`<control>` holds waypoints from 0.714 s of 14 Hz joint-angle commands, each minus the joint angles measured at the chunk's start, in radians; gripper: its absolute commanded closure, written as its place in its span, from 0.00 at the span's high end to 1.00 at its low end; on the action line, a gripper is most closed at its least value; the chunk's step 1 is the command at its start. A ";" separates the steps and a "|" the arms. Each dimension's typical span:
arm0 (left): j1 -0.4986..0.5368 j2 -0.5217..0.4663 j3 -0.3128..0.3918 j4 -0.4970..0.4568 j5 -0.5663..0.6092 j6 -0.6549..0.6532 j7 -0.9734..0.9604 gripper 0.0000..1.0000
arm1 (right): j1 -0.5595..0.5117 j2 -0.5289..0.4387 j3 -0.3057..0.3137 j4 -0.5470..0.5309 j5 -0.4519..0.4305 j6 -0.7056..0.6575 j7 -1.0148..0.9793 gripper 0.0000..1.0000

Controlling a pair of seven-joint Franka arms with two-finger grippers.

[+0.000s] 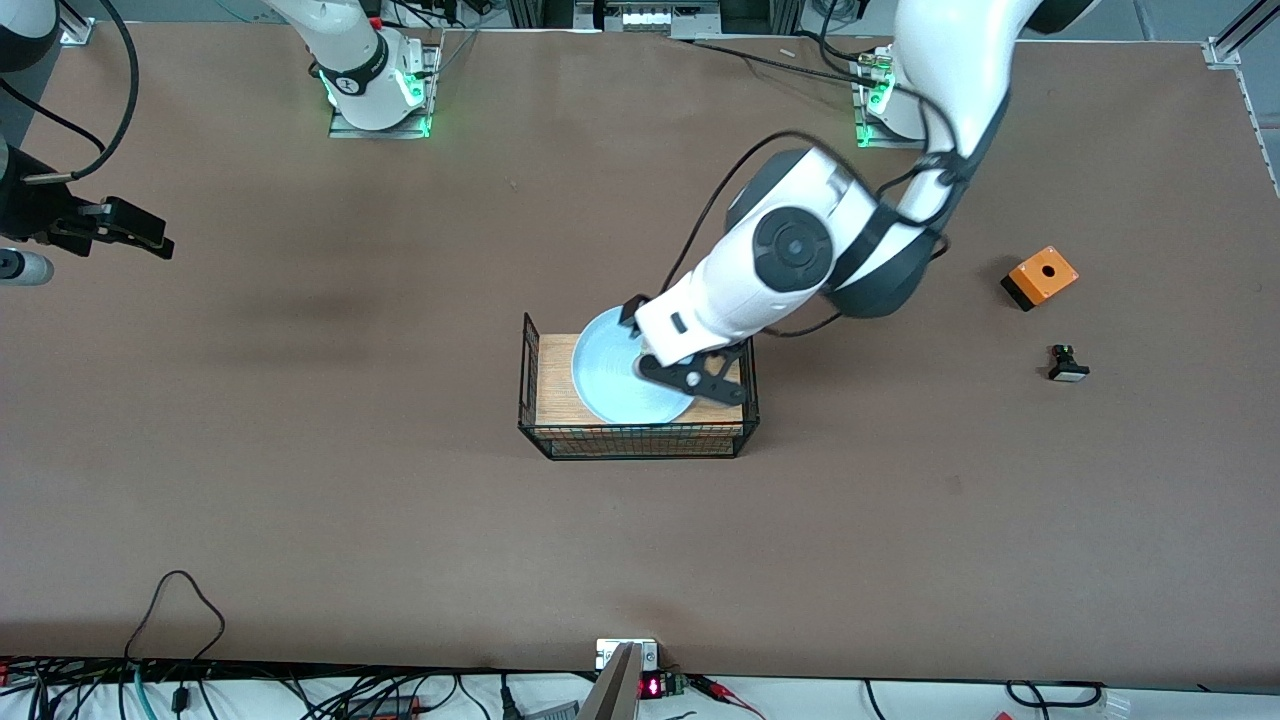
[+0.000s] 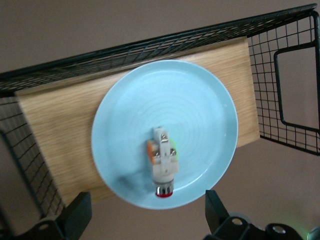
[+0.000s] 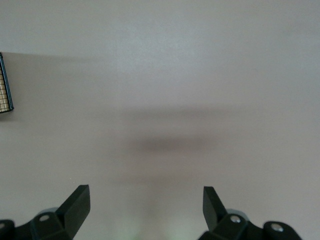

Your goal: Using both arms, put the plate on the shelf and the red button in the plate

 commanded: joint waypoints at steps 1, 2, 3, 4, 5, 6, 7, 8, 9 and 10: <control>0.074 -0.113 0.015 -0.016 0.025 -0.208 -0.003 1.00 | 0.000 -0.009 -0.001 0.019 -0.002 -0.006 -0.005 1.00; 0.110 -0.141 0.015 -0.016 0.051 -0.280 0.000 1.00 | 0.001 -0.009 -0.001 0.022 -0.002 -0.008 -0.005 1.00; 0.142 -0.174 0.012 -0.013 0.118 -0.335 0.003 1.00 | 0.001 -0.009 0.001 0.022 -0.001 -0.009 -0.005 1.00; 0.160 -0.208 0.009 -0.013 0.187 -0.377 0.005 1.00 | 0.001 -0.012 0.001 0.024 -0.002 -0.006 -0.005 1.00; 0.165 -0.237 0.015 -0.015 0.246 -0.415 0.010 1.00 | 0.002 -0.012 0.004 0.031 -0.001 -0.011 -0.005 1.00; 0.176 -0.260 0.013 -0.016 0.280 -0.450 0.016 1.00 | 0.002 -0.010 0.003 0.036 -0.002 -0.014 -0.005 1.00; 0.232 -0.271 0.006 -0.016 0.275 -0.475 0.055 1.00 | 0.002 -0.010 0.003 0.036 -0.002 -0.014 -0.006 1.00; 0.260 -0.294 0.012 -0.022 0.269 -0.475 0.125 1.00 | 0.002 -0.010 0.003 0.036 -0.002 -0.015 -0.006 1.00; 0.268 -0.328 0.033 -0.048 0.269 -0.472 0.182 1.00 | 0.002 -0.010 0.003 0.036 -0.001 -0.017 -0.005 1.00; 0.268 -0.374 0.080 -0.105 0.257 -0.454 0.212 1.00 | 0.002 -0.012 0.003 0.036 -0.001 -0.017 -0.005 1.00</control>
